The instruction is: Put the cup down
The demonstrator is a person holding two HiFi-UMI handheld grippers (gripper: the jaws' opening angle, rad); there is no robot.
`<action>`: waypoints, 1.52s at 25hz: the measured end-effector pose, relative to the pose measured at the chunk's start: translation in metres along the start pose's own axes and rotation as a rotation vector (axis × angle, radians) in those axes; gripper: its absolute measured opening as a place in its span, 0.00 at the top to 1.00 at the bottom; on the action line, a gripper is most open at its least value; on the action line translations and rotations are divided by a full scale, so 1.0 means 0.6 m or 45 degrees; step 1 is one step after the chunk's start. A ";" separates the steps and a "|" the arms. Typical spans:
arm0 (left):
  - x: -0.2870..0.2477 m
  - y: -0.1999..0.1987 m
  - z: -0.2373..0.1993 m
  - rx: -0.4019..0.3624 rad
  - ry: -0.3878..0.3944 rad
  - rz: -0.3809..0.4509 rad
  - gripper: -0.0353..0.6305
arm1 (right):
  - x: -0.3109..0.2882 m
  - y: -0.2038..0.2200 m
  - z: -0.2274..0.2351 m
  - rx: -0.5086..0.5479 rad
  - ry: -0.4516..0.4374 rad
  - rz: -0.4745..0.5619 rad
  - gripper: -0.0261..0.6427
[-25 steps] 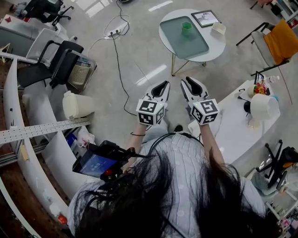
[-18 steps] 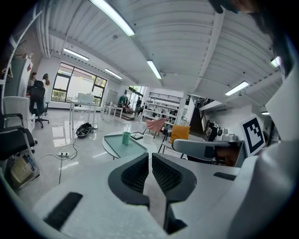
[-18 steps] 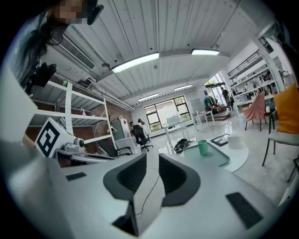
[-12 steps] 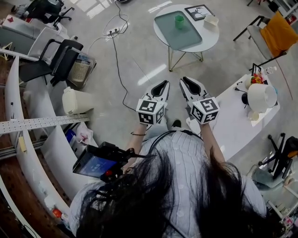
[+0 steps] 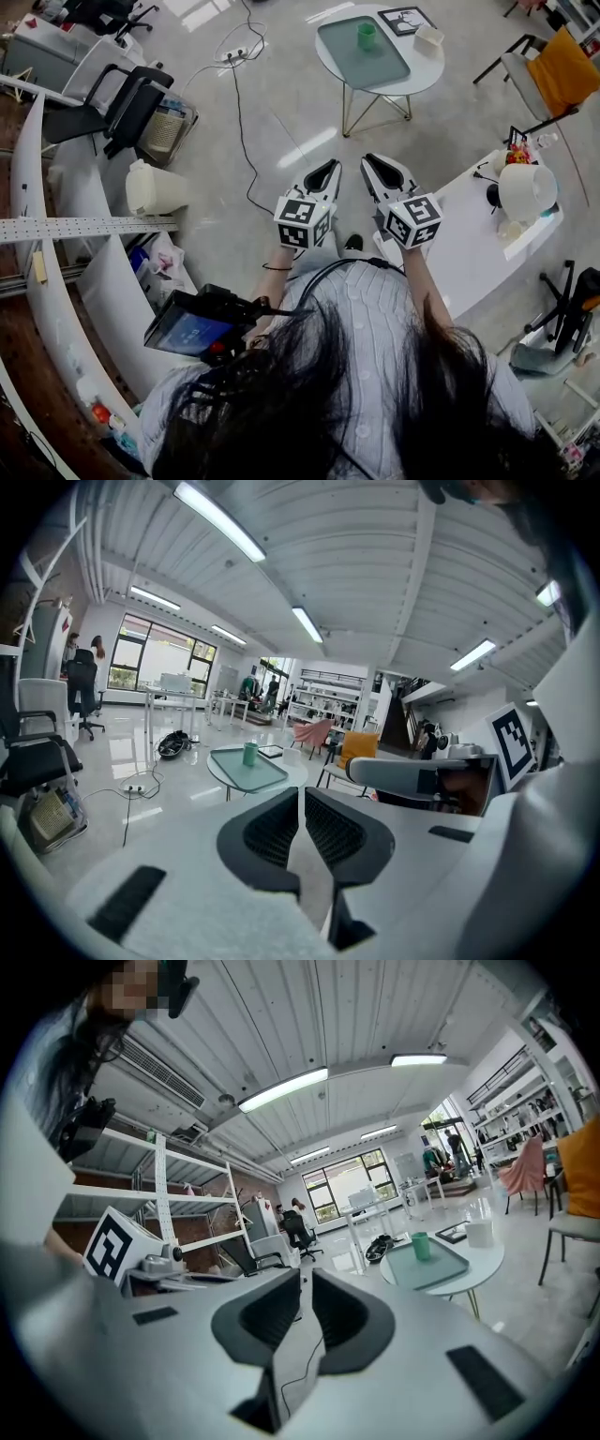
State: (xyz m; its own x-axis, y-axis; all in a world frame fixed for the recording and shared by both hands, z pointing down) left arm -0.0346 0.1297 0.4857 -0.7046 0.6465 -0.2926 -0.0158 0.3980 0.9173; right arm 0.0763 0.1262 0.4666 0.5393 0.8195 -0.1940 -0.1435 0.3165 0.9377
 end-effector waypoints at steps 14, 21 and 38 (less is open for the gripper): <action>0.029 0.016 0.012 -0.008 -0.017 0.002 0.90 | 0.016 0.010 -0.032 0.027 -0.043 -0.013 0.88; 0.034 0.013 0.016 -0.029 -0.009 0.009 0.90 | 0.020 0.007 -0.041 0.055 -0.029 0.001 0.89; 0.035 0.016 0.030 -0.051 0.018 0.006 0.90 | 0.029 0.003 -0.051 0.053 -0.028 0.023 0.89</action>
State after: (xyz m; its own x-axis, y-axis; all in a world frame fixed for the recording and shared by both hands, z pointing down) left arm -0.0368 0.1592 0.4835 -0.7146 0.6389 -0.2849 -0.0407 0.3686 0.9287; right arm 0.0603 0.1557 0.4559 0.5551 0.8140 -0.1711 -0.1188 0.2811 0.9523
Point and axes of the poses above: the fingertips, and each gripper's own axes: x backward along the fingers, z to its right, y out of its underside, the point moved 4 cm from there along x, backward along the fingers, and after that the axes turned 10 degrees about y, right-handed, at the moved point
